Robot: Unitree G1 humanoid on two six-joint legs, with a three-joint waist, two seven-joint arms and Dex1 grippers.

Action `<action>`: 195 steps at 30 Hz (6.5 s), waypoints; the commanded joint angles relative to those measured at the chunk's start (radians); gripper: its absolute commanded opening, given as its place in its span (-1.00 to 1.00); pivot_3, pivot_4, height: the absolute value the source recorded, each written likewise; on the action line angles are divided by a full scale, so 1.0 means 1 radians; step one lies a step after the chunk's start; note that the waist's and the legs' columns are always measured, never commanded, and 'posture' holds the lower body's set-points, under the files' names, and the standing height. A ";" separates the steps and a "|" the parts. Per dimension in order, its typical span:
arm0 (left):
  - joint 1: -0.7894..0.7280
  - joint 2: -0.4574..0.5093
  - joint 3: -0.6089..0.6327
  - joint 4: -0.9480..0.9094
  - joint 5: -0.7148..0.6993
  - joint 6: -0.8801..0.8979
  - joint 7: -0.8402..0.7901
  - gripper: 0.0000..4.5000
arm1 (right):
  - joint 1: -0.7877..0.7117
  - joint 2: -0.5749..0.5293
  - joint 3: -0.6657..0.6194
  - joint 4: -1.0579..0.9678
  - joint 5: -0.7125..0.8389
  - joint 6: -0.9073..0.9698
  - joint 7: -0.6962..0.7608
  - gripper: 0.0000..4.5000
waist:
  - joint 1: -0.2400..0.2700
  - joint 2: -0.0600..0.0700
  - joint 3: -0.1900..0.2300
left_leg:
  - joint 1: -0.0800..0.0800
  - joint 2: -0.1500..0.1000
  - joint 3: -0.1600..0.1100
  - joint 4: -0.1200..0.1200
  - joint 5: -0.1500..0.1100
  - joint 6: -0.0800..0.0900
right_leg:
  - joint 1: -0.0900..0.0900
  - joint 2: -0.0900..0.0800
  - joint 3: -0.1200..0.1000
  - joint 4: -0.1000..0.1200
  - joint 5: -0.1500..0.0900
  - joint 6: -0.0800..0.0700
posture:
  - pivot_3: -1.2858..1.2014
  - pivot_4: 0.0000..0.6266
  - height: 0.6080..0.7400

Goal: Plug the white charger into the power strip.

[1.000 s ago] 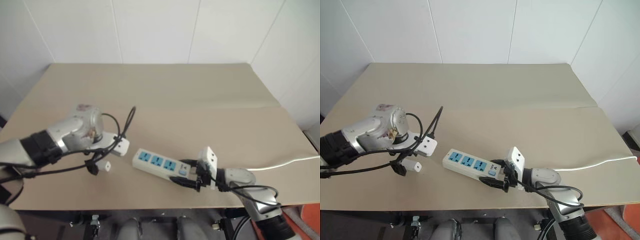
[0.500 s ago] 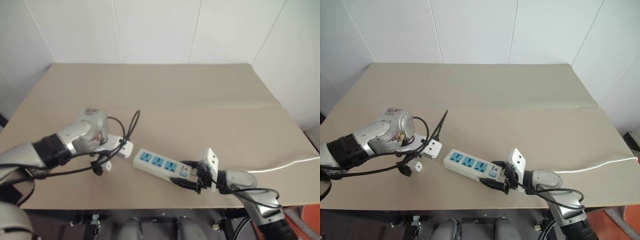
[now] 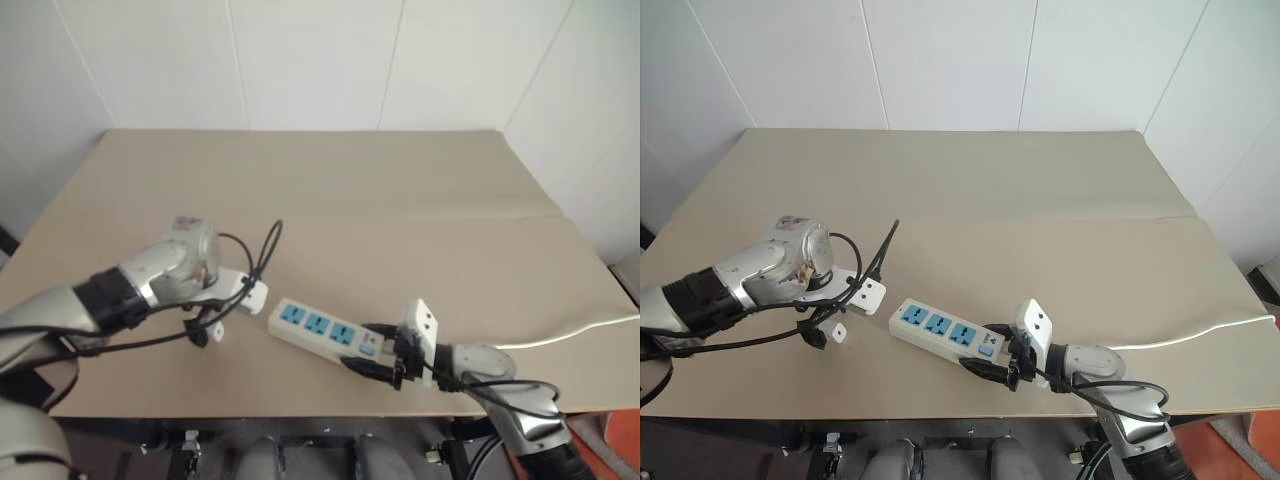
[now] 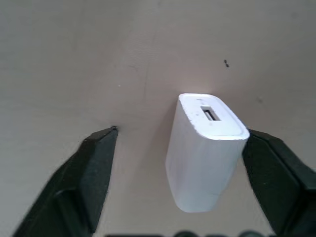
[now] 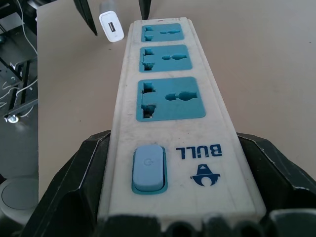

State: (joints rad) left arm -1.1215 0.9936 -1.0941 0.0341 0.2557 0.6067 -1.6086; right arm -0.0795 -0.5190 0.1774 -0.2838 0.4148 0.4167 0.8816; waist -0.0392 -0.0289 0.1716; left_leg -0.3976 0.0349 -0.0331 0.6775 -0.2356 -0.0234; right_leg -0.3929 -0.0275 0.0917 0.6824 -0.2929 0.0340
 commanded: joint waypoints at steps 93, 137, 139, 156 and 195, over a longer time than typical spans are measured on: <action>0.697 -0.601 0.874 -0.002 -0.656 -0.456 0.341 -0.55 | -0.347 0.038 0.158 0.713 -0.266 -0.566 0.452 0.53 | -0.005 0.002 -0.007 | 0.012 -0.001 0.003 -0.009 -0.002 0.001 | 0.010 -0.003 0.002 -0.009 0.001 -0.001 | 0.03 -0.52 1.00; 0.691 -0.585 0.876 0.081 -0.639 -0.498 0.288 -0.55 | -0.345 0.030 0.156 0.698 -0.263 -0.536 0.454 0.53 | -0.005 0.002 -0.007 | 0.012 -0.001 0.003 -0.012 -0.002 0.001 | 0.011 -0.003 0.002 -0.013 0.001 -0.001 | 0.03 -0.52 1.00; 0.691 -0.587 0.870 0.087 -0.633 -0.515 0.279 -0.55 | -0.345 0.031 0.156 0.696 -0.263 -0.535 0.454 0.53 | -0.005 0.002 -0.007 | 0.012 -0.001 0.003 -0.013 -0.002 0.001 | 0.011 -0.003 0.002 -0.013 0.001 -0.001 | 0.03 -0.52 1.00; 0.696 -0.581 0.853 0.177 -0.588 -0.616 0.241 -0.55 | -0.332 0.020 0.157 0.670 -0.261 -0.520 0.460 0.53 | -0.006 0.002 -0.008 | 0.012 0.000 0.003 -0.017 -0.003 0.003 | 0.010 -0.003 0.002 -0.018 0.001 -0.001 | 0.03 -0.52 1.00; 0.794 -0.511 0.814 0.237 -0.541 -0.651 0.281 -0.55 | -0.334 0.015 0.166 0.659 -0.254 -0.509 0.452 0.53 | -0.009 0.005 -0.025 | 0.014 0.001 0.006 -0.018 -0.004 0.005 | 0.011 -0.002 0.004 -0.019 0.001 -0.001 | 0.03 -0.52 1.00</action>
State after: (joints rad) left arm -0.3734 0.4235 -0.2634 0.1904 -0.3563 -0.0652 -1.3075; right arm -0.4528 -0.4664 0.3081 0.3426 0.2179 -0.1176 1.3023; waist -0.0480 -0.0240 0.1466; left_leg -0.3835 0.0358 -0.0274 0.6592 -0.2395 -0.0187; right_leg -0.3816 -0.0295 0.0960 0.6632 -0.2921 0.0332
